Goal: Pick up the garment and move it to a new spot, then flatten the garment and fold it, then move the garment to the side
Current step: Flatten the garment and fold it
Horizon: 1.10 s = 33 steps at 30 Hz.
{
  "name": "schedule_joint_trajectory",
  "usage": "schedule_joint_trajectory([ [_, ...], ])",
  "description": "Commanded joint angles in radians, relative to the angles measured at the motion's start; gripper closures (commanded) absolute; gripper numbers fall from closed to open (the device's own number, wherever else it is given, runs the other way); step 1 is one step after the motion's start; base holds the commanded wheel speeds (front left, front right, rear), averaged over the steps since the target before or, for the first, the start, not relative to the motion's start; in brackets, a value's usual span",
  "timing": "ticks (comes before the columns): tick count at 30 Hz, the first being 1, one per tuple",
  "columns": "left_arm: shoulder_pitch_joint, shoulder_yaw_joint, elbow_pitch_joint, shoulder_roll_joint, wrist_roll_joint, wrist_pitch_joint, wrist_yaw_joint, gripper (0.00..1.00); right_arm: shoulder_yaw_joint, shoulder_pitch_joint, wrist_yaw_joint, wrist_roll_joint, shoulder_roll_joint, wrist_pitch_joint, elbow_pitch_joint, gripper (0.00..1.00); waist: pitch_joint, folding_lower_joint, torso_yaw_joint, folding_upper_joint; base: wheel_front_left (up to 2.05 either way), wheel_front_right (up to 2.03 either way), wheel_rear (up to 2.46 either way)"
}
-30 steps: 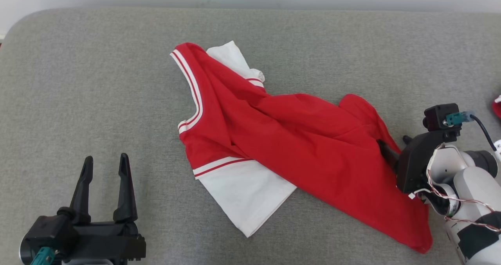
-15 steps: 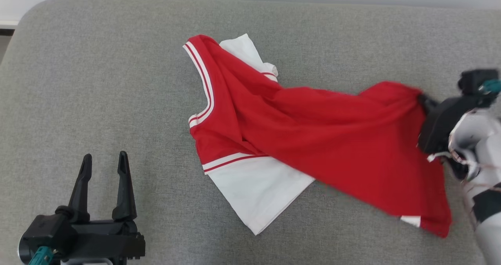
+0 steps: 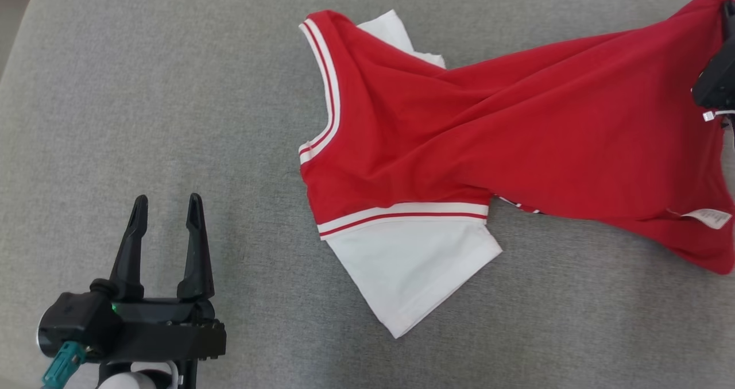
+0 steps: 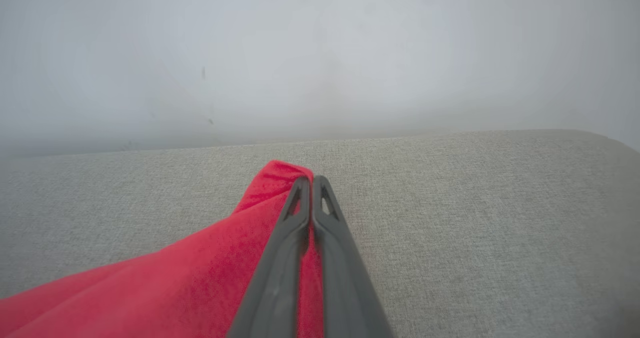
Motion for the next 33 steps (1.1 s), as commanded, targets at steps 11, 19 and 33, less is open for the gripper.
schedule_joint_trajectory([
  [11, -0.003, 0.004, 0.014, -0.001, 0.009, 0.0, 0.016, 0.0, 0.025, 0.036, -0.002, -0.066, 0.04, -0.099, 0.067, 0.0, -0.013, -0.0001, 0.018, -0.0001, 0.0, 0.0, 0.0],
  [19, 0.046, 0.035, 0.028, 0.0, 0.027, 0.0, 0.01, 0.0, 0.096, 0.233, -0.002, 0.001, 0.026, -0.237, -0.117, 0.0, -0.108, -0.0001, -0.06, -0.0001, 0.0, 0.0, 0.0],
  [33, 0.133, 0.047, 0.078, 0.0, 0.008, 0.0, 0.029, 0.0, 0.122, 0.687, -0.002, 0.018, 0.111, -0.425, -0.462, 0.0, -0.313, -0.0001, -0.181, -0.0001, 0.0, 0.0, 0.0],
])
